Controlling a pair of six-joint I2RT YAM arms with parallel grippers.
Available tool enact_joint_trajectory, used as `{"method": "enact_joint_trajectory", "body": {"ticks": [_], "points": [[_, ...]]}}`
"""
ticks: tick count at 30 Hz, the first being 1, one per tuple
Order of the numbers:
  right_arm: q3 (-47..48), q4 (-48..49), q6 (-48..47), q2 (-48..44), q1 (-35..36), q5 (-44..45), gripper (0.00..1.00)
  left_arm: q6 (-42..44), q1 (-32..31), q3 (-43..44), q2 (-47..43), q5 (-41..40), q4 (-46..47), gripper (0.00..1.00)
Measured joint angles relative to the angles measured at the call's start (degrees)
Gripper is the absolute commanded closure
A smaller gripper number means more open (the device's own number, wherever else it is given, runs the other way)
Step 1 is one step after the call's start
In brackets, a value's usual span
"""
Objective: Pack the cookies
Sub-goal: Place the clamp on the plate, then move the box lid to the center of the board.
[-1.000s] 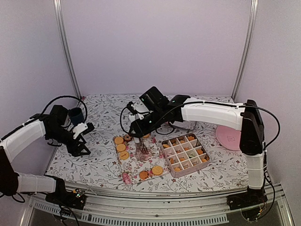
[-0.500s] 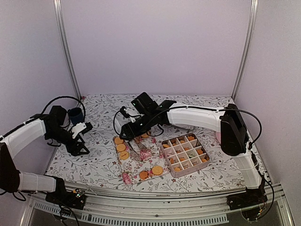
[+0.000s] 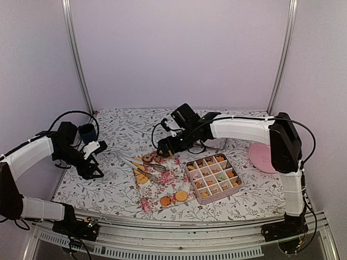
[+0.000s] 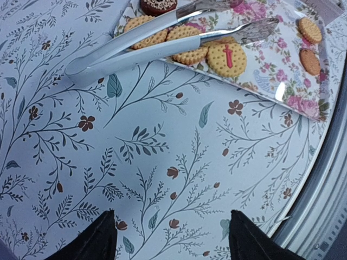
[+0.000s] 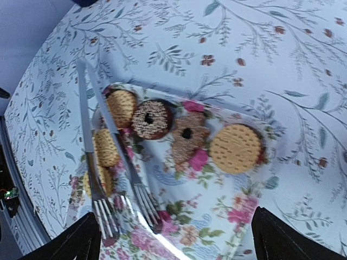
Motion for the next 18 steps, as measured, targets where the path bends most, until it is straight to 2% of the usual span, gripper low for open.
{"method": "enact_joint_trajectory", "body": {"ticks": [5, 11, 14, 18], "points": [[-10.27, 0.96, 4.02, -8.85, -7.15, 7.76, 0.01, -0.02, 0.0, 0.0, 0.09, 0.07, 0.31, 0.29], [-19.52, 0.9, 8.55, -13.92, -22.21, 16.41, 0.0, -0.02, 0.0, 0.0, 0.04, 0.02, 0.7, 0.29], [-22.25, 0.46, 9.55, -14.51, -27.1, 18.84, 0.09, 0.0, 0.0, 0.0, -0.28, -0.02, 0.72, 0.29], [-23.04, 0.26, 10.49, -14.1, -29.33, 18.8, 0.21, 0.0, 0.0, 0.0, -0.81, -0.02, 0.74, 0.29]]}}
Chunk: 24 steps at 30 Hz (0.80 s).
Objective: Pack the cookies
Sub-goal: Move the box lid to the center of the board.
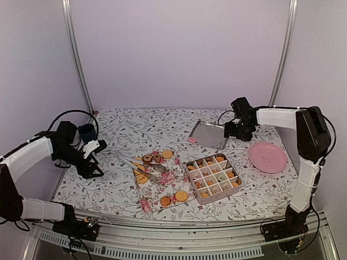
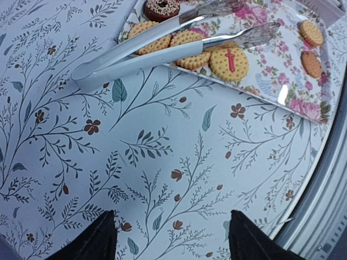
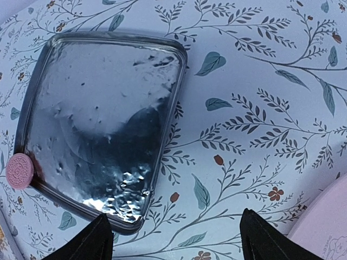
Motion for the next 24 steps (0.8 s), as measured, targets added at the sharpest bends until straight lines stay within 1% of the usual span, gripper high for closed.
{"method": "enact_joint_trajectory", "body": {"ticks": [3, 12, 14, 21, 22, 23, 24], "points": [[0.63, 0.33, 0.63, 1.68, -0.15, -0.72, 0.28, 0.0, 0.0, 0.0, -0.07, -0.13, 0.0, 0.28], [6.05, 0.68, 1.84, 9.84, -0.15, -2.32, 0.34, 0.26, 0.0, 0.0, -1.36, -0.52, -0.07, 0.28], [7.23, 0.61, 2.1, 10.8, -0.15, -2.51, 0.38, 0.35, 0.0, 0.0, -1.46, -0.59, -0.07, 0.28], [9.14, 1.53, 2.99, 13.88, -0.15, -3.58, 0.53, 0.5, 0.0, 0.02, -1.44, -0.59, -0.11, 0.28], [9.14, 1.57, 3.15, 13.94, -0.15, -3.48, 0.56, 0.5, 0.0, 0.02, -1.44, -0.61, -0.11, 0.28], [9.14, 1.57, 3.28, 13.94, -0.15, -3.54, 0.62, 0.57, 0.0, 0.04, -1.44, -0.63, -0.11, 0.28], [9.14, 1.64, 3.39, 13.97, -0.15, -3.52, 0.65, 0.63, 0.0, 0.11, -1.42, -0.63, -0.15, 0.28]]}}
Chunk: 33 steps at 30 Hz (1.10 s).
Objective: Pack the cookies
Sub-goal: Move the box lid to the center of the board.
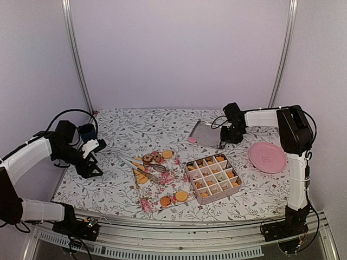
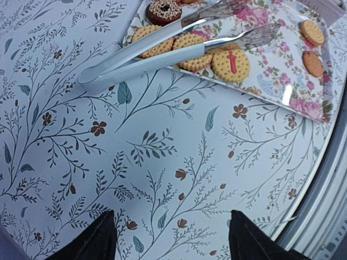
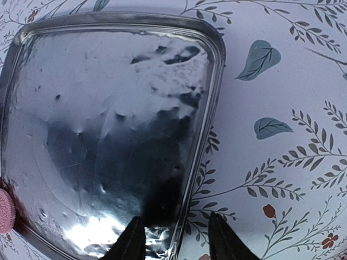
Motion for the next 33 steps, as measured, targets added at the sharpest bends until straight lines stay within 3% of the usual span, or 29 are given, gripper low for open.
{"method": "enact_joint_trajectory", "body": {"ticks": [6, 10, 14, 20, 33], "points": [[-0.04, 0.37, 0.7, 0.2, 0.04, 0.59, 0.92, 0.09, 0.0, 0.85, 0.11, 0.0, -0.13, 0.28], [-0.33, 0.98, 1.14, 0.15, 0.44, 1.79, 1.0, 0.09, -0.02, 1.49, 0.17, 0.0, -0.61, 0.28], [-4.46, 3.37, 1.53, -2.75, 0.94, 2.45, 1.0, 0.07, -0.35, 2.12, 0.39, 0.02, -1.09, 0.28], [-16.5, 7.3, 4.55, -14.69, 1.84, 3.26, 1.0, -0.46, -2.64, 2.6, 1.49, 0.04, -1.22, 0.29], [-40.24, 10.71, 17.42, -33.33, 7.72, 10.29, 1.0, -2.27, -8.0, 3.89, 2.43, 0.02, -1.27, 0.29]]}}
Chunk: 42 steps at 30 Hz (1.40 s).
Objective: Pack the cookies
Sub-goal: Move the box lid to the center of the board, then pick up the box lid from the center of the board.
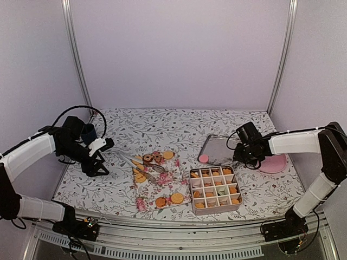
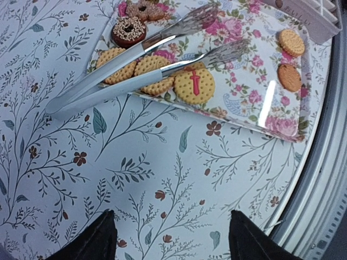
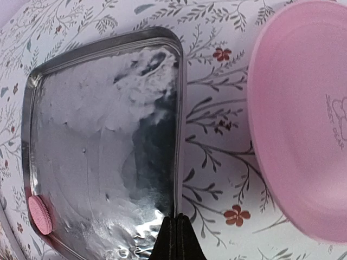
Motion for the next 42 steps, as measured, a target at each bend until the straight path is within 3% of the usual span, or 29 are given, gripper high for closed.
{"method": "enact_joint_trajectory", "body": {"ticks": [10, 19, 24, 28, 34, 42], "points": [[-1.75, -5.6, 9.88, -2.89, 12.68, 2.51, 1.0, -0.44, -2.12, 0.0, 0.0, 0.04, 0.04, 0.29], [4.96, -8.41, 7.02, -3.87, 14.16, 8.33, 1.0, -1.03, -2.91, 0.0, -0.07, 0.24, 0.02, 0.29], [8.39, -3.19, -0.96, -5.97, 18.25, 15.65, 1.0, -1.42, -3.02, 0.0, -0.13, 0.46, 0.02, 0.29], [11.17, 3.65, -11.74, -4.66, 25.38, 24.7, 1.0, -1.66, -3.02, 0.0, -0.13, 0.68, 0.02, 0.29], [16.13, 12.72, -31.56, 5.73, 33.46, 39.17, 1.0, -1.86, -3.06, 0.0, -0.13, 0.63, 0.02, 0.29], [15.08, 23.26, -55.04, 12.0, 35.76, 49.96, 1.0, -2.14, -3.06, 0.02, -0.11, 0.52, 0.04, 0.29]]}}
